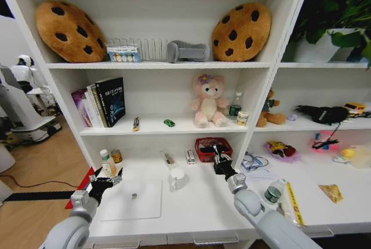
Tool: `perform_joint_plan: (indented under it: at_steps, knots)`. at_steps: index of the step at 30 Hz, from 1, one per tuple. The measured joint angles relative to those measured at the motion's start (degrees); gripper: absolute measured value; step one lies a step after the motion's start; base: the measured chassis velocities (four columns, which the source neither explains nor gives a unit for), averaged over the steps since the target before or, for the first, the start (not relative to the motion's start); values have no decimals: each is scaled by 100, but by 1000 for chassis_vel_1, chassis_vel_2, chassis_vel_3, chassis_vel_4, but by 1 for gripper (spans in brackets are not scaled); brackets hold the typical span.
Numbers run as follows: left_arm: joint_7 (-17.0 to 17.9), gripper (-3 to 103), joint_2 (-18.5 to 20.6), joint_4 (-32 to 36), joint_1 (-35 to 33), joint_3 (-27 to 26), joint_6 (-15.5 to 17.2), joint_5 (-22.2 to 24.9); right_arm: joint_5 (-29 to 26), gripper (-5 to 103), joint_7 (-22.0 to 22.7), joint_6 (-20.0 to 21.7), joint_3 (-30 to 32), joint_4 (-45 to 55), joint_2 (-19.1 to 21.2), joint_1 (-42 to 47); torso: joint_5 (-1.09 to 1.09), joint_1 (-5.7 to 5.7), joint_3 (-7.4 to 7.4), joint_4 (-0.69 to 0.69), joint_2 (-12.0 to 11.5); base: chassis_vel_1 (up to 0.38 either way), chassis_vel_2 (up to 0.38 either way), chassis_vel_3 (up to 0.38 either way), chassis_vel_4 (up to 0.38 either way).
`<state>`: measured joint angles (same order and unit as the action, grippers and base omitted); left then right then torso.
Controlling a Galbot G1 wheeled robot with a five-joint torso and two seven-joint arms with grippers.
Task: Organize the objects on the table.
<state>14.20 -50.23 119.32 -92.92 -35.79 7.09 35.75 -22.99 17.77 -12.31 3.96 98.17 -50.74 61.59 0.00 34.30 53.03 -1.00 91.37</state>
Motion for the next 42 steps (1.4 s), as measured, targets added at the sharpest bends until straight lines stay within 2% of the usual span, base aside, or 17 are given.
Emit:
perform_joint_plan:
  at_steps: [9, 19, 42]
  knots:
    - [2, 100, -4, 10, -15, 4, 0, -5, -146, 13, 39, -46, 228, -435, -91, -59, 0, 0, 0, 0, 1, 0, 0, 0, 0]
    - [4, 100, -52, 17, -64, -10, 0, -21, -436, 13, 48, 27, 57, -894, -129, -543, 0, 0, 0, 1, 1, 0, 0, 0, 0]
    - [-1, 100, -6, -74, 68, 73, 11, 17, -477, 13, 41, -118, -155, -1643, -364, -1184, -1, 0, 0, 0, 0, 0, 0, 0, 0]
